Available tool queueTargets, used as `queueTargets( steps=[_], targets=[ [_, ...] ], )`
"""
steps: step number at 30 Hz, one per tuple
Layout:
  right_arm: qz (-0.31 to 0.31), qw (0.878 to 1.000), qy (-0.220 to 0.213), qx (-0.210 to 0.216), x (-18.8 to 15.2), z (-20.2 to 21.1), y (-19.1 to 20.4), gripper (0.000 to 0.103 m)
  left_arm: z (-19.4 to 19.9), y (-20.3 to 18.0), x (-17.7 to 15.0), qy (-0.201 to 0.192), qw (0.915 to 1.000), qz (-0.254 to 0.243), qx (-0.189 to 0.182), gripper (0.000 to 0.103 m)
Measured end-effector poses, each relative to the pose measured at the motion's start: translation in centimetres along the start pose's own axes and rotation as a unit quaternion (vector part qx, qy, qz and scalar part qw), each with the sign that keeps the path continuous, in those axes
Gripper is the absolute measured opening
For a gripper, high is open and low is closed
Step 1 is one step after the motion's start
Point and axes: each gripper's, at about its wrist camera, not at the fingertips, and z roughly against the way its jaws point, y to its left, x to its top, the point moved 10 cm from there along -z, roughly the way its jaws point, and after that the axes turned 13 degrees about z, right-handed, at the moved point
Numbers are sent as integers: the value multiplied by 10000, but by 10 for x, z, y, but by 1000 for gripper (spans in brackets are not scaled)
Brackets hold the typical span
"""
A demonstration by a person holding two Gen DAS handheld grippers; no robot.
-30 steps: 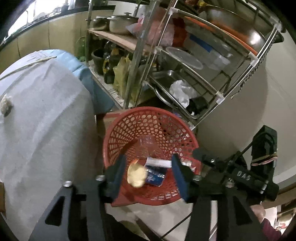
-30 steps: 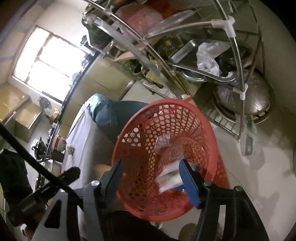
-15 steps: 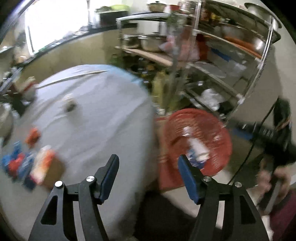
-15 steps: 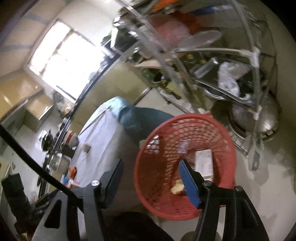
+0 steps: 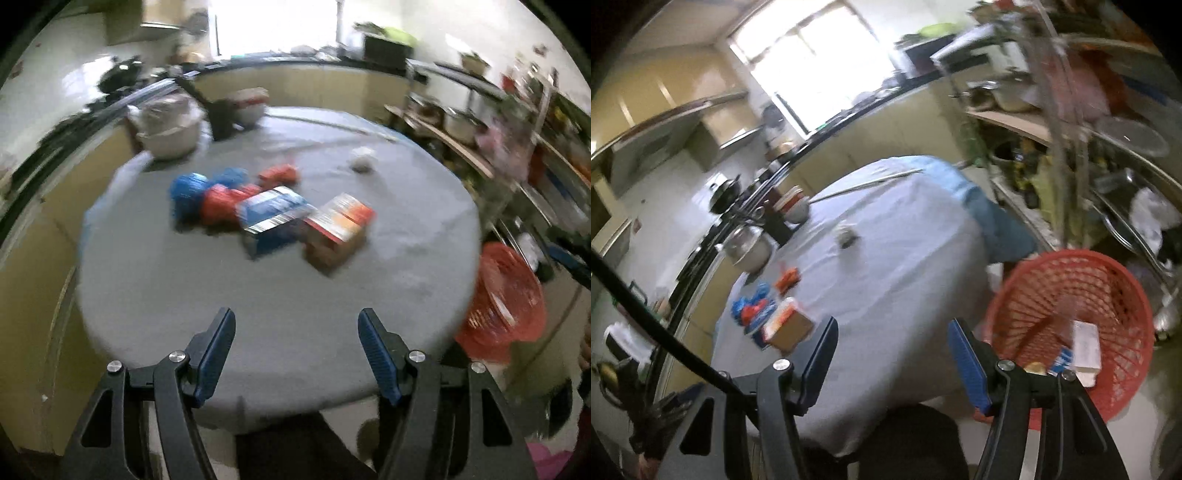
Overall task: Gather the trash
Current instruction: 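Bring both tools back over the table toward the remaining items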
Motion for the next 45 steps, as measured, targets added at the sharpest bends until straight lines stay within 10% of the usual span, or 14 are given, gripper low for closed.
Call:
queueTargets(
  steps=[14, 26, 45],
  targets=[
    [760, 9882, -958, -923, 60, 107, 62, 66, 56, 68, 112, -1486, 9885, 229, 185, 79],
    [955, 9864, -640, -1176, 70, 85, 96, 66, 6, 110, 85, -1026, 9941, -70, 356, 80],
    [1822, 9709, -22, 1552, 75, -79, 246, 66, 47, 164, 84, -1187, 9761, 906, 1578, 80]
  ],
)
